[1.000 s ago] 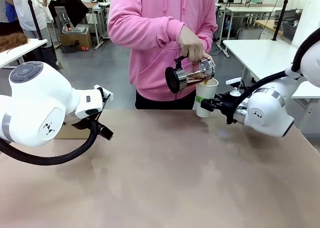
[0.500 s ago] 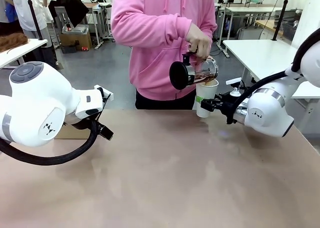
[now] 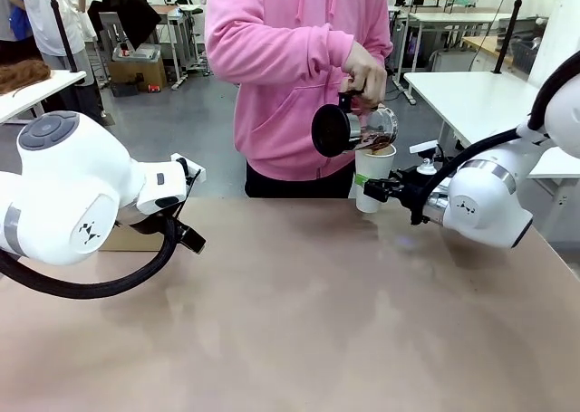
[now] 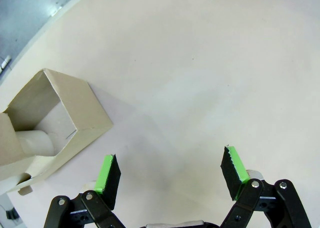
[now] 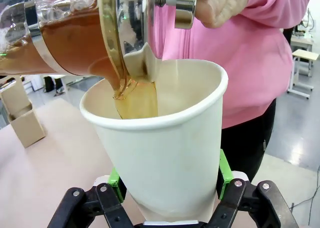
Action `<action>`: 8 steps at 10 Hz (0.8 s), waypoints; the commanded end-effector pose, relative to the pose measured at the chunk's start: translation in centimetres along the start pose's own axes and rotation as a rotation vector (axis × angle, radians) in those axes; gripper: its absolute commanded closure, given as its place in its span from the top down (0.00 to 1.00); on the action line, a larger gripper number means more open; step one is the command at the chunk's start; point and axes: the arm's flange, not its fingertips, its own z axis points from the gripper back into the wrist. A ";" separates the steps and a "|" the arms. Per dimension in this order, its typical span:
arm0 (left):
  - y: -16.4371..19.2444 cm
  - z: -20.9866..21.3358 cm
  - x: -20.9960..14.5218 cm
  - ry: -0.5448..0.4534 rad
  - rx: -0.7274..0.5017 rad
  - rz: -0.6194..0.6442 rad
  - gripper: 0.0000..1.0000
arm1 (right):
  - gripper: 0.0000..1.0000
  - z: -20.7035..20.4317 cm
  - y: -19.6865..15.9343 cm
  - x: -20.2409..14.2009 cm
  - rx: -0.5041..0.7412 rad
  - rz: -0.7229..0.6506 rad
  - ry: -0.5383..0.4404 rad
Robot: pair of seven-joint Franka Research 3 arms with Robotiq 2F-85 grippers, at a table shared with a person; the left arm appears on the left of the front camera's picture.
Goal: Pour a drink into a cup and package it in a carrier.
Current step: When a person places the Paper Cup Lid on the 600 ml Paper Cup , lift the 600 ml Paper Cup.
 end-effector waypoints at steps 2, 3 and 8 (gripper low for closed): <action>0.0 0.0 0.0 -0.001 -0.002 0.001 1.00 | 0.80 0.0 0.3 0.4 0.001 0.001 -0.002; 0.0 0.0 0.0 -0.001 -0.002 0.001 1.00 | 0.80 0.0 0.3 0.4 0.001 0.001 -0.002; 0.0 0.0 0.0 -0.001 -0.002 0.001 1.00 | 0.80 0.0 0.3 0.4 0.001 0.001 -0.002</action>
